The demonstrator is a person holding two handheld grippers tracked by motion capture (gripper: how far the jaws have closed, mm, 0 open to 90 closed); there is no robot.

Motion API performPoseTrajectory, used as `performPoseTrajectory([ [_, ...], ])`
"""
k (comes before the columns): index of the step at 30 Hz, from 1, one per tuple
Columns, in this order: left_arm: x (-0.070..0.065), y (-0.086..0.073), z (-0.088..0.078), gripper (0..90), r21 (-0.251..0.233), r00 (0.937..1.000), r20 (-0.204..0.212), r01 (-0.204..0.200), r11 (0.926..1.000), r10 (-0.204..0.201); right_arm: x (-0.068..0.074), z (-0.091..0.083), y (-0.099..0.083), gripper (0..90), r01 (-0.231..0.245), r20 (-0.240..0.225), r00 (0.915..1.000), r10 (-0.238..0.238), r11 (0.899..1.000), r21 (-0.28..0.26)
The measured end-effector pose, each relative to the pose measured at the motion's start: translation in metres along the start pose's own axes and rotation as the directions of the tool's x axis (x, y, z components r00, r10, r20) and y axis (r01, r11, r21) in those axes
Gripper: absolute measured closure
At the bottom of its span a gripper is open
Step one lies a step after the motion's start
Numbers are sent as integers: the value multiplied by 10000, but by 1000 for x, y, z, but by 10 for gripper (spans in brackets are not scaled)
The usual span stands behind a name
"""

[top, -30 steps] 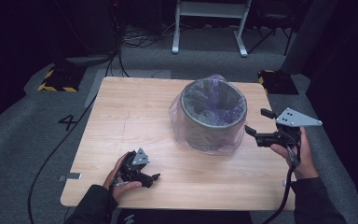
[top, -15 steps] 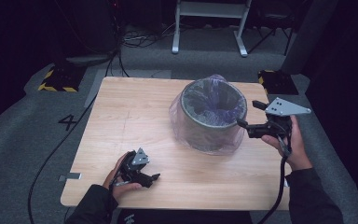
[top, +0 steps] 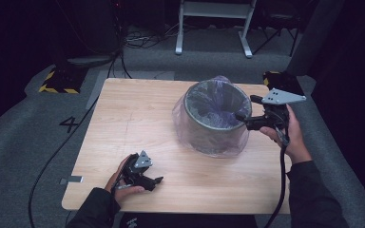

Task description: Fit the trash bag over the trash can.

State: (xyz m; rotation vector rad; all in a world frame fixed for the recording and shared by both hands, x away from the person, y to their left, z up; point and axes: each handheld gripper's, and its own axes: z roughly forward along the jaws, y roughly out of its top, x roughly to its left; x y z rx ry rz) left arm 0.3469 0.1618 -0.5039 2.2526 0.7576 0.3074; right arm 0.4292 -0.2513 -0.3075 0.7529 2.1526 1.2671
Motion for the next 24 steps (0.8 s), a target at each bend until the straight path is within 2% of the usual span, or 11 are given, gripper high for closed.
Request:
performPoseTrajectory([
  [8, 0, 0, 0, 118, -16, 10000, 0, 3, 10000, -3, -7, 12, 6, 163, -278, 27, 9996, 278, 9996, -8],
  [9, 0, 0, 0, 119, 0, 10000, -3, -2, 10000, 2, -8, 14, 7, 163, -433, -15, 9991, 433, 9991, -42],
  [12, 0, 0, 0, 119, -12, 10000, 4, 9, 10000, -9, -11, 19, 10, 163, -372, 73, 9993, 372, 9993, 19],
  [15, 0, 0, 0, 119, 1, 10000, 7, -10, 10000, 10, -15, 28, 10, 167, -569, 125, 9983, 567, 9983, 153],
  [24, 0, 0, 0, 119, -2, 10000, 3, -14, 10000, 14, -14, 46, 19, 169, -362, 109, 9993, 356, 9978, 560],
])
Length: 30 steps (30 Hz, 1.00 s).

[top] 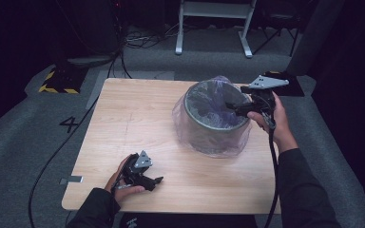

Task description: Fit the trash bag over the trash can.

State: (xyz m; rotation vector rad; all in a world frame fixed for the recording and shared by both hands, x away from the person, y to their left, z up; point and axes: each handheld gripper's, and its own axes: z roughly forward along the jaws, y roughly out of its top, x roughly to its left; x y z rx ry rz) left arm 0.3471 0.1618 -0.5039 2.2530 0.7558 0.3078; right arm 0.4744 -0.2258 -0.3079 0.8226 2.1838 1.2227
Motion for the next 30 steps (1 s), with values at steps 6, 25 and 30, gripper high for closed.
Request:
performPoseTrajectory([
  [6, 0, 0, 0, 119, -2, 10000, 4, 11, 10000, -11, 0, 12, 3, 165, 161, -129, 9998, -156, 9990, 418],
  [25, 0, 0, 0, 119, -3, 10000, 10, 2, 10000, -2, 15, 31, 10, 164, 852, -773, 9940, -771, 9905, 1081],
  [30, 0, 0, 0, 119, 2, 10000, 10, -7, 10000, 7, 18, 33, 8, 170, 1109, -881, 9911, -1002, 9859, 1255],
])
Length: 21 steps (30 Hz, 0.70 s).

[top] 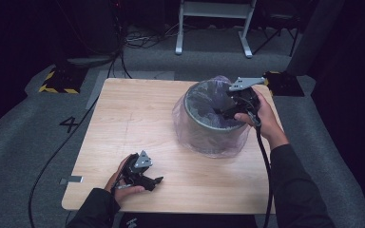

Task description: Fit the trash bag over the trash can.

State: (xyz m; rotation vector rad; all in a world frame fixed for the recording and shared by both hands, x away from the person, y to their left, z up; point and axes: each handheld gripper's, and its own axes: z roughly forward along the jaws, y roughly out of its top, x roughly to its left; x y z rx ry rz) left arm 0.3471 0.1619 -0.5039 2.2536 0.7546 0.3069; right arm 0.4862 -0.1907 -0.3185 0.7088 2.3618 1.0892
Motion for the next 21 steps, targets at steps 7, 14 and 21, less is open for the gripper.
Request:
performPoseTrajectory([
  [7, 0, 0, 0, 119, 4, 10000, 2, 3, 10000, -3, 2, 2, 0, 169, 247, 19, 9997, -248, 9988, 420],
  [14, 0, 0, 0, 119, 0, 10000, 11, 21, 10000, -21, 4, 6, 2, 169, 568, 113, 9982, -586, 9906, 1241],
  [21, 0, 0, 0, 119, 1, 10000, 11, -1, 10000, 1, 3, 14, 2, 170, 890, -196, 9960, -869, 9706, 2238],
])
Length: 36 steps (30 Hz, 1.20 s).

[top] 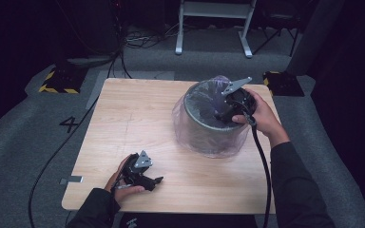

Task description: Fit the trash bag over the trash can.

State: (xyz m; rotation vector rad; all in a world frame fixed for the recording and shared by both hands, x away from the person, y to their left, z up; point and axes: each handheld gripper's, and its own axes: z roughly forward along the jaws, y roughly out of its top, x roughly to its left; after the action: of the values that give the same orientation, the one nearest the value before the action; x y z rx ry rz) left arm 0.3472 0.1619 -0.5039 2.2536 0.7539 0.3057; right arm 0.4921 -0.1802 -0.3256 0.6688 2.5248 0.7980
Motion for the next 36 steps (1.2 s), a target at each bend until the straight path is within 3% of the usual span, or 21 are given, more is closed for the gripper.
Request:
performPoseTrajectory([
  [3, 0, 0, 0, 119, 0, 10000, 1, -2, 10000, 2, 0, 3, 1, 178, 223, -213, 9995, -213, 9987, 467],
  [12, 0, 0, 0, 119, 0, 10000, -3, -2, 10000, 2, -4, 13, -2, 187, 24, -483, 9988, 49, 9889, 1488],
  [21, 0, 0, 0, 119, -7, 10000, 6, 22, 10000, -22, -7, 17, -1, 191, -260, -774, 9961, 412, 9817, 1885],
  [27, 0, 0, 0, 119, 7, 10000, 0, 17, 10000, -17, -8, 20, 1, 189, -401, -804, 9948, 622, 9669, 2520],
  [36, 0, 0, 0, 119, 8, 10000, 0, 12, 10000, -12, -9, 23, 2, 193, -489, -839, 9936, 762, 9560, 2893],
])
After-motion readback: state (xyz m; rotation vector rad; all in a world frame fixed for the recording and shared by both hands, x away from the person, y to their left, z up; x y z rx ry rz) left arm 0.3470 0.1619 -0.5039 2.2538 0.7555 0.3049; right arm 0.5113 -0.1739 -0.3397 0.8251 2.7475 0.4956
